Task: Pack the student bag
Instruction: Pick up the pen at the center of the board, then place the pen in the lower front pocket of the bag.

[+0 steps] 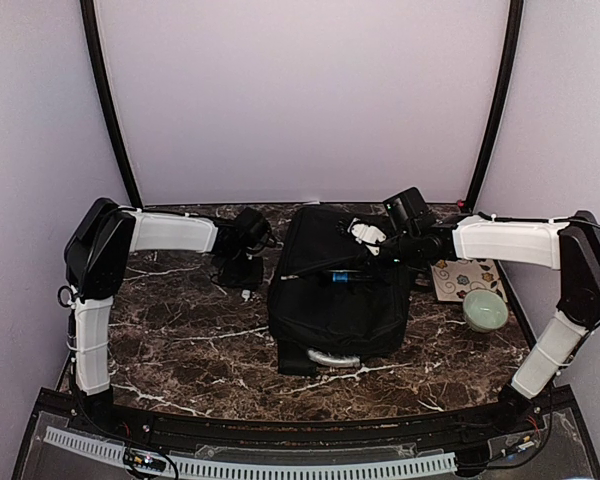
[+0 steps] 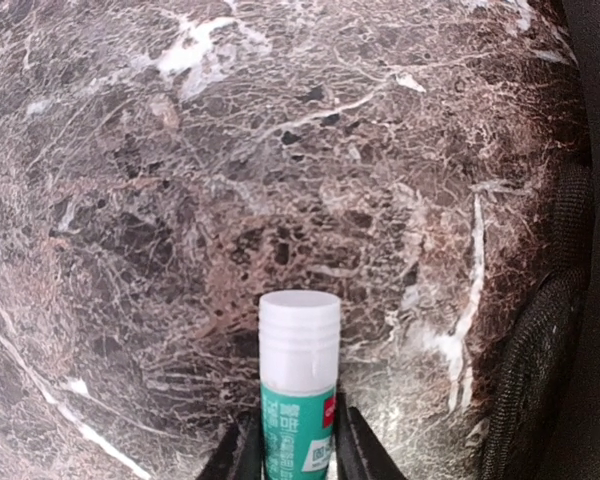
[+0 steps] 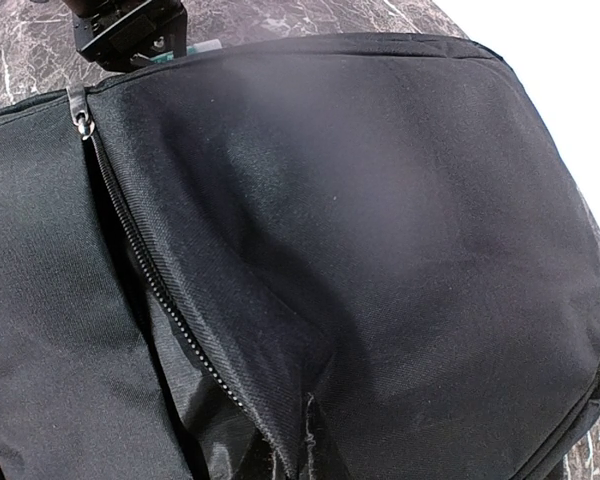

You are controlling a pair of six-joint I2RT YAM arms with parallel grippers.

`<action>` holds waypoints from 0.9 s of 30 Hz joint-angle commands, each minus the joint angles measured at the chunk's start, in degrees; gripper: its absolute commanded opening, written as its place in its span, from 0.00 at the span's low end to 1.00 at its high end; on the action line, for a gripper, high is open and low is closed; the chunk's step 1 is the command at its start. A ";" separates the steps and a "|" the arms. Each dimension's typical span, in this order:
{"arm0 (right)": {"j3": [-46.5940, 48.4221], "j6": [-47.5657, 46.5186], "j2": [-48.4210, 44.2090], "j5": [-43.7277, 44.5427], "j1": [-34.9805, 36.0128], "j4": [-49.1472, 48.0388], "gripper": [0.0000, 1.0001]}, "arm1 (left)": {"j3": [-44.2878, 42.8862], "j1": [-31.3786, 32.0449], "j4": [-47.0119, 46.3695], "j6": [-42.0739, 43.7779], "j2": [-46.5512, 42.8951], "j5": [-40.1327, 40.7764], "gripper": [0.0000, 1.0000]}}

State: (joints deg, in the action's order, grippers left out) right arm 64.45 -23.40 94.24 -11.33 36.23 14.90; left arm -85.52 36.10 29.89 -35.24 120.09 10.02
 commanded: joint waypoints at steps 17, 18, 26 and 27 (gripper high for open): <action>1.19 0.82 0.05 -3.69 1.10 -0.62 0.00 | 9.67 6.12 -5.42 13.01 -25.26 -2.49 0.15; 1.21 0.79 -0.01 -3.61 1.04 -0.63 0.00 | 10.50 7.83 -7.95 16.27 -27.38 -2.52 0.14; 1.21 1.05 0.33 -3.82 1.04 -0.27 0.00 | 15.95 15.16 -25.23 27.60 -32.66 -11.22 0.12; 1.21 1.07 0.26 -3.94 1.09 -0.27 0.00 | 16.22 16.05 -26.68 29.40 -32.29 -11.47 0.12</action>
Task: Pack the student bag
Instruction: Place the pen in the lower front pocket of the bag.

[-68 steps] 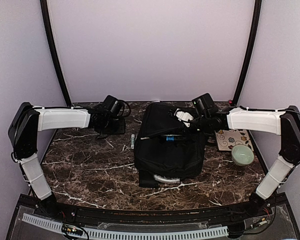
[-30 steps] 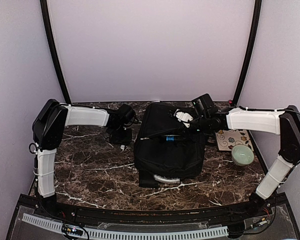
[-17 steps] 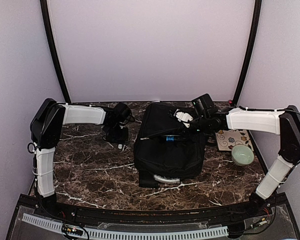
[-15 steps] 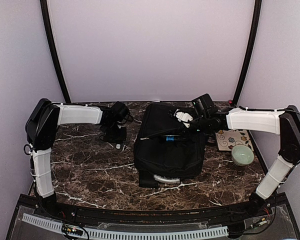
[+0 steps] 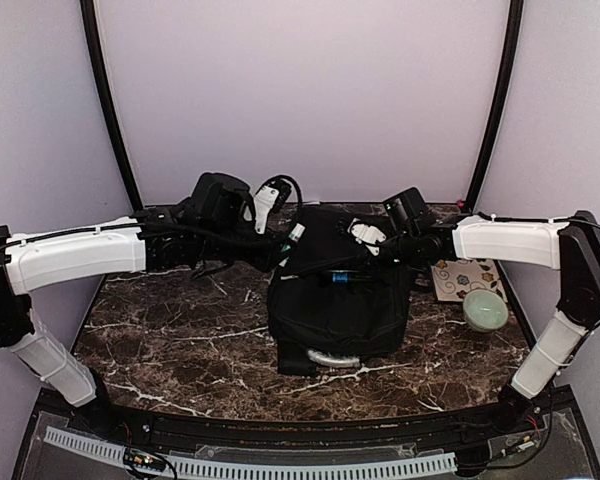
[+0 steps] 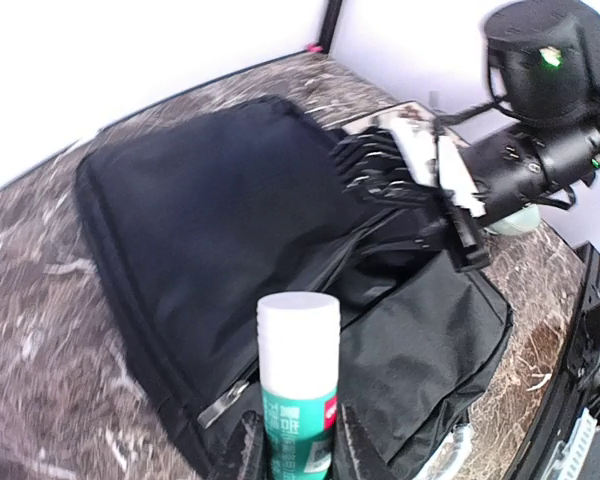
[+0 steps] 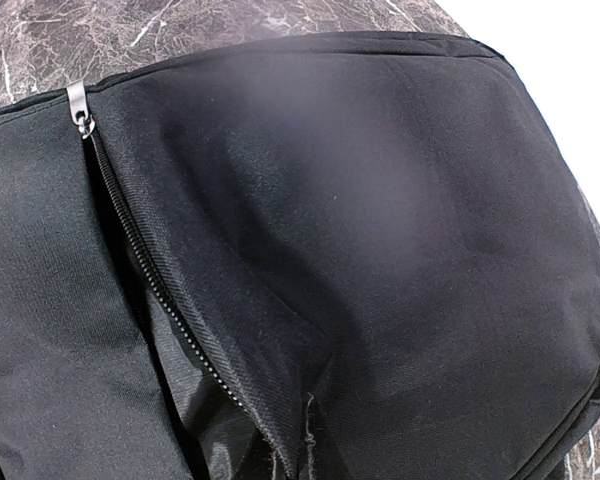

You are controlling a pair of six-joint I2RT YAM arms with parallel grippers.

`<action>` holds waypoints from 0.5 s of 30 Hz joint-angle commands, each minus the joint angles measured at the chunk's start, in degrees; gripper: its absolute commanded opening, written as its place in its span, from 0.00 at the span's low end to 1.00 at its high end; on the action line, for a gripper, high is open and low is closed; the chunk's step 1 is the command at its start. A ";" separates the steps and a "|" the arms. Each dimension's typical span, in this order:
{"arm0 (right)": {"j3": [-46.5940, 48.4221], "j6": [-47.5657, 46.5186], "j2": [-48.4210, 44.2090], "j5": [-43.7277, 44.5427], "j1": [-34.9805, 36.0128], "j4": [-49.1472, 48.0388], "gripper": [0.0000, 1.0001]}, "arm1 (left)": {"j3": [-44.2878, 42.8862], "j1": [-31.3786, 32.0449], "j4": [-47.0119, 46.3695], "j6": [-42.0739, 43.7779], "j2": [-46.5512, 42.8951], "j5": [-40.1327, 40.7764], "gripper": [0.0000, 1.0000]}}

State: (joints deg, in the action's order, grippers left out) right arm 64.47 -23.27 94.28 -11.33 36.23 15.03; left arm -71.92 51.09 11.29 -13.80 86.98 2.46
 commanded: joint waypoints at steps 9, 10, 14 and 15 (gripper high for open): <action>1.19 1.29 0.03 -4.47 1.07 -0.22 0.00 | 2.44 10.68 -13.46 32.38 8.17 4.64 0.11; 1.19 1.34 0.03 -4.48 1.04 -0.22 0.00 | 1.77 11.54 -13.14 35.86 9.56 7.63 0.10; 1.19 1.25 -0.33 -4.16 1.04 -0.49 0.00 | -0.96 14.45 -12.70 43.63 14.93 14.42 0.10; 1.19 1.21 -0.37 -4.08 1.09 -0.63 0.00 | -1.27 15.07 -12.98 45.27 15.80 15.05 0.10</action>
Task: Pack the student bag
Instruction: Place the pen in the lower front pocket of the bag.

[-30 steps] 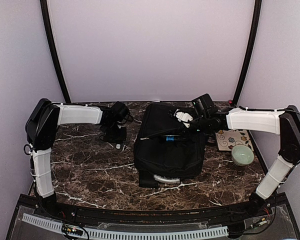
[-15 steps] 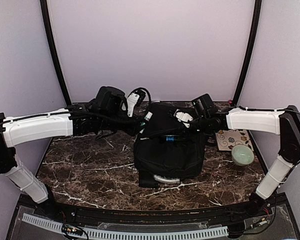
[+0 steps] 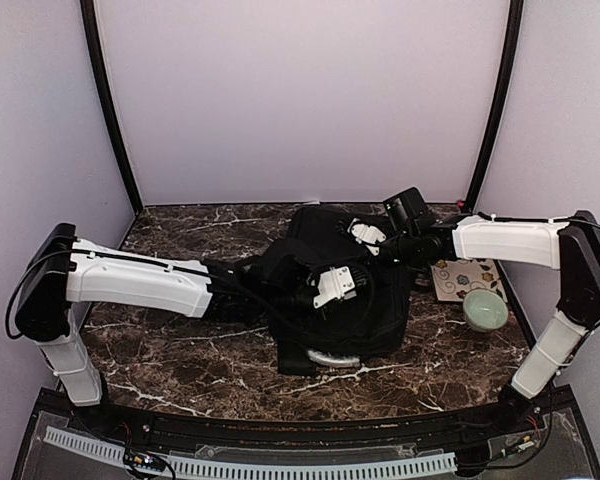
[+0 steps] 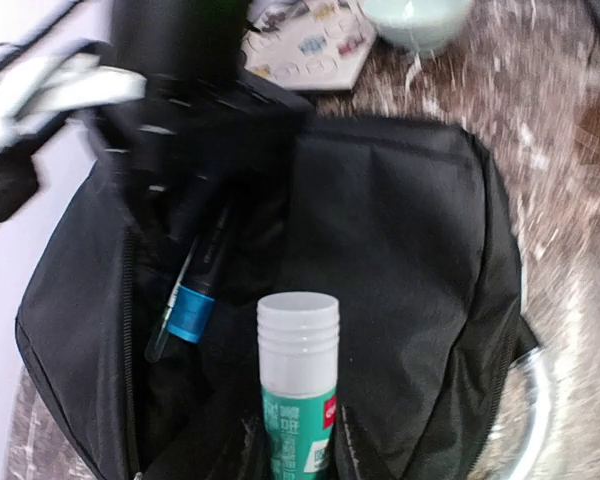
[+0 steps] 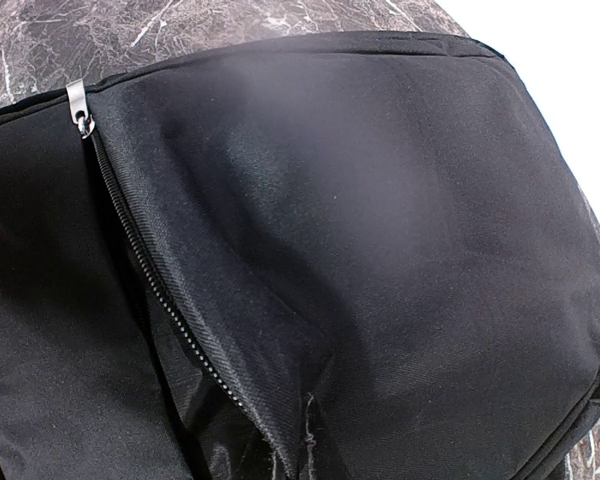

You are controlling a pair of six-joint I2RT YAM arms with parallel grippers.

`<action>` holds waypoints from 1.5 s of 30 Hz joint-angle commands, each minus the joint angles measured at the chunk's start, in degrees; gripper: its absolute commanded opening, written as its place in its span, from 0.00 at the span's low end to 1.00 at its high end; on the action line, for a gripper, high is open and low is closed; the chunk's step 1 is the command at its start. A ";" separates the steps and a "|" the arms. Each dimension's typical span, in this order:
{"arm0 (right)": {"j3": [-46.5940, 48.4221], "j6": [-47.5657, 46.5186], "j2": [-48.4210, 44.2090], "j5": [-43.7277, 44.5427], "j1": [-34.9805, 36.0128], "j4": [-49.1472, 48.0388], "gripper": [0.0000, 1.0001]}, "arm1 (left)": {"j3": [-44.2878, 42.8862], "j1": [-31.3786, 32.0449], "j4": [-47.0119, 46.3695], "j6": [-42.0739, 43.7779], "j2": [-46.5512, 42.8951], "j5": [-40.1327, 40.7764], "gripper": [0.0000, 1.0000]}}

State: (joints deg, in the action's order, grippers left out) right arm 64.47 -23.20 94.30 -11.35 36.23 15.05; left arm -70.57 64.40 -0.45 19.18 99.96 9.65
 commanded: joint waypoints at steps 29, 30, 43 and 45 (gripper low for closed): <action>1.01 1.15 -0.79 -5.80 1.05 -0.41 0.00 | -11.85 -1.98 -21.37 44.25 24.48 22.06 0.04; 0.99 1.12 -0.72 -5.79 1.04 -0.39 0.00 | -12.52 -2.26 -20.80 44.10 25.03 22.03 0.05; 1.01 1.05 -0.35 -5.55 1.04 -0.39 0.00 | -12.94 -1.73 -18.67 43.39 25.01 21.36 0.36; 1.01 1.10 -0.18 -5.52 1.07 -0.37 0.00 | -12.04 -0.78 -18.63 43.17 23.41 21.07 0.37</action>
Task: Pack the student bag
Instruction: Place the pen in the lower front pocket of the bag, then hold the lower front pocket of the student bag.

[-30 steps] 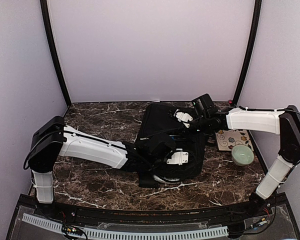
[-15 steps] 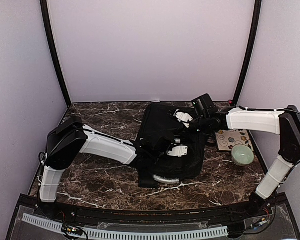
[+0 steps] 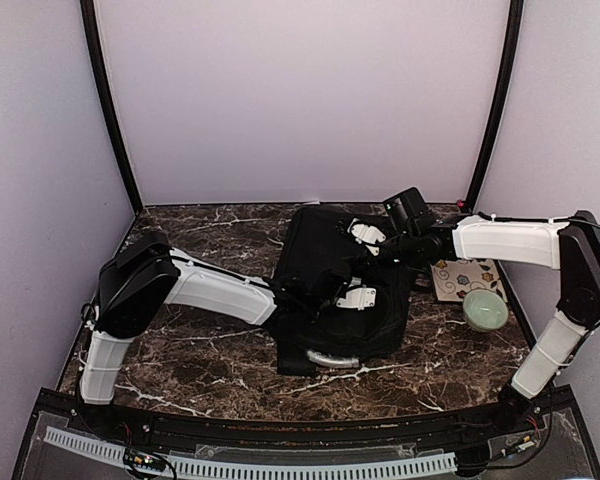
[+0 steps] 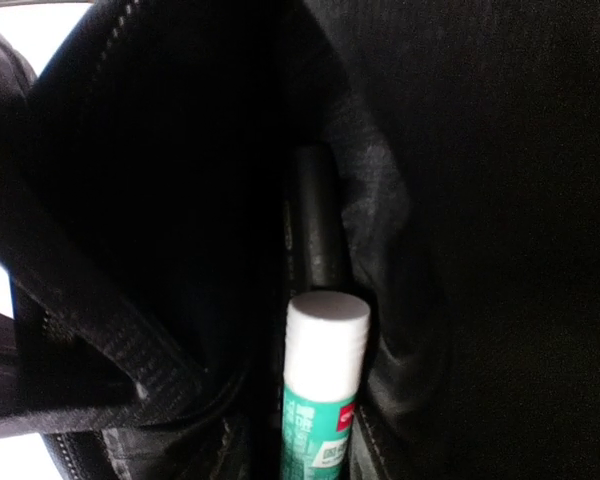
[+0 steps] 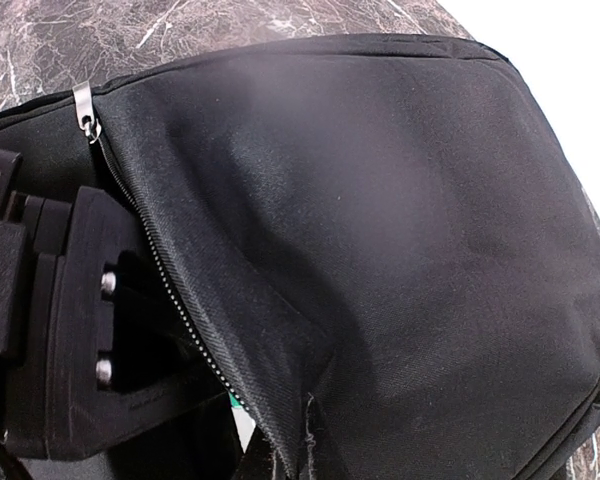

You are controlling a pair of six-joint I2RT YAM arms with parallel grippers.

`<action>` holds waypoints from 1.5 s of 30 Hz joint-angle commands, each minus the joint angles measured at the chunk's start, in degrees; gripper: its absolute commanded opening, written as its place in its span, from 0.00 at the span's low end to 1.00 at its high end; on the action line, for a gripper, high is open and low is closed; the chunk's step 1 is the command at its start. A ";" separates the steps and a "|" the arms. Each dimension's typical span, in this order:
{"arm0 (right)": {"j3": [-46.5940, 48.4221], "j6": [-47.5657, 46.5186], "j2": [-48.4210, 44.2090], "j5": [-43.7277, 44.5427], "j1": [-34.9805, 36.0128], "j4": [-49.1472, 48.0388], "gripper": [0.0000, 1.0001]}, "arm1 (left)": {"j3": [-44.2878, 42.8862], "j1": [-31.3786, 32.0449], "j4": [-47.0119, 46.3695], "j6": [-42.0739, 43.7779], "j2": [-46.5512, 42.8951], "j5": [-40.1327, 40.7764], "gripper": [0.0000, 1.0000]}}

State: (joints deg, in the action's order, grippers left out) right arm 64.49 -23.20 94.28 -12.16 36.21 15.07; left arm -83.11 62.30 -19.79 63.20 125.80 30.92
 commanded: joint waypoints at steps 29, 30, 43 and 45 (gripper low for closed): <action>0.88 -6.94 2.91 -13.76 2.02 7.61 0.02 | 11.15 -11.91 32.50 -75.21 -32.76 -20.81 0.44; 1.13 -8.07 3.69 -14.65 2.36 9.80 0.05 | 11.66 -13.38 32.12 -77.93 -32.89 -23.30 0.44; 15.55 -16.57 7.30 -13.11 6.30 30.30 0.42 | 28.07 -28.54 13.84 -97.55 -34.08 -49.13 0.47; 19.43 -16.49 8.08 -12.99 7.05 32.38 0.43 | 28.66 -28.61 13.07 -98.84 -32.93 -50.59 0.48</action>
State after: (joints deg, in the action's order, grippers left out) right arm 77.36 -37.43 102.08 -21.98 41.12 38.63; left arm -55.20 33.54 -0.08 -30.50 92.75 -11.44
